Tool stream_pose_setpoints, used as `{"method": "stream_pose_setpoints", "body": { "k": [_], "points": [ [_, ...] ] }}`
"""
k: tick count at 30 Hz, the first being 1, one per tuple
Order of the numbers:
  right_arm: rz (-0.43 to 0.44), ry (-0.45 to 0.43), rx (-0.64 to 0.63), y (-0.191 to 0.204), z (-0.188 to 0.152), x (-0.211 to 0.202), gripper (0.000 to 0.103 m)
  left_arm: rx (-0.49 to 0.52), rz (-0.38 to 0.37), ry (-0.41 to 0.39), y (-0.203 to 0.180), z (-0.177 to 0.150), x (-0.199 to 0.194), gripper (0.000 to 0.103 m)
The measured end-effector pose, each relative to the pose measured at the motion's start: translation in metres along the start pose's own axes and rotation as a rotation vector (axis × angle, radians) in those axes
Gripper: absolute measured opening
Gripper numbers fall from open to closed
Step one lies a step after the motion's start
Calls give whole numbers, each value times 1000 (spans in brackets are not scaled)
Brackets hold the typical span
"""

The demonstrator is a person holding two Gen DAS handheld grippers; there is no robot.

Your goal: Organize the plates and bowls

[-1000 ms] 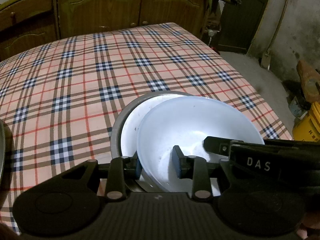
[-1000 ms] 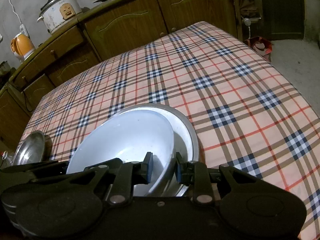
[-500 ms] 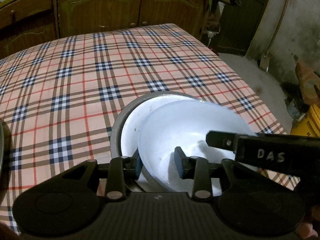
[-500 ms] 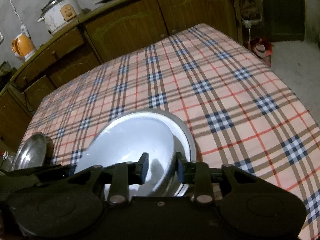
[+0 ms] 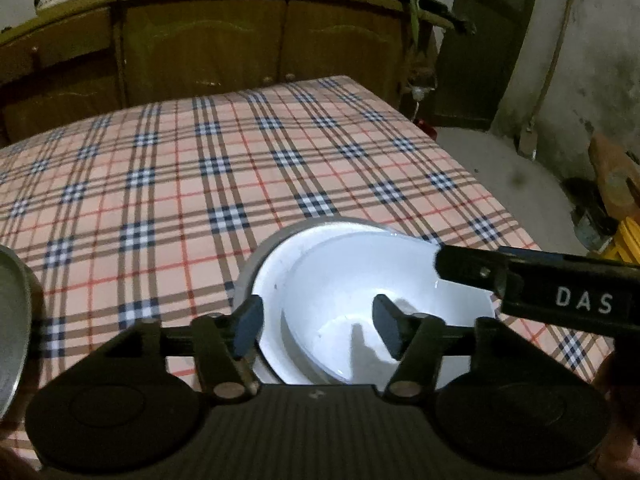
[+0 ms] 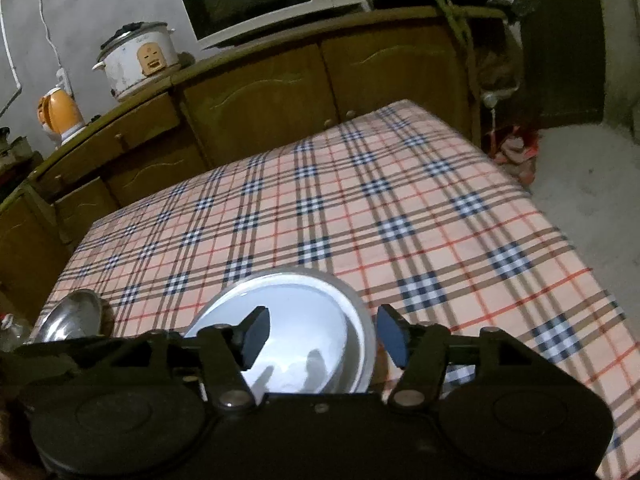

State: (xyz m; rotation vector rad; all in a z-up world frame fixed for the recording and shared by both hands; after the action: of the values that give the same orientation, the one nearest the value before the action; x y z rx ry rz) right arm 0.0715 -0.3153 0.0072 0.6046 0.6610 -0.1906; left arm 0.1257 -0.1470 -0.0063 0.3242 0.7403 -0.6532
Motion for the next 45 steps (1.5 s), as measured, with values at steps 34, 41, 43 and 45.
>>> {"method": "stream_pose_setpoints", "body": {
  "k": [34,41,43,45],
  "points": [
    [-5,76,-142,-2,-57,-21,79,-78,121,-54,17,-34,-55,88],
    [-13,3,-179,8,-51,-39,81,-83,110,-49,15,-37,-55,88],
    [-3,32,-159,5,-52,-30,81,-80,109,-45,14,-38,-55,88],
    [-7,43,-154,4,-54,-23,81,-80,104,-45,13,-38,-55,88]
  ]
}}
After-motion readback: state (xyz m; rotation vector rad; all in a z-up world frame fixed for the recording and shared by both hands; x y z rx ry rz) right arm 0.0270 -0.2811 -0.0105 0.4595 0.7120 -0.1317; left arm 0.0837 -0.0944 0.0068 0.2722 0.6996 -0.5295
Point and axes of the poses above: each gripper's, at about its wrist camera, not at the fingertips, and x roughly the way its jaws point, y to its left, z to its top, the point moved 1 cm from there along x, roughly the way its jaws point, and after that the axes turned 15 degrees about x, right-handed, at the moved point
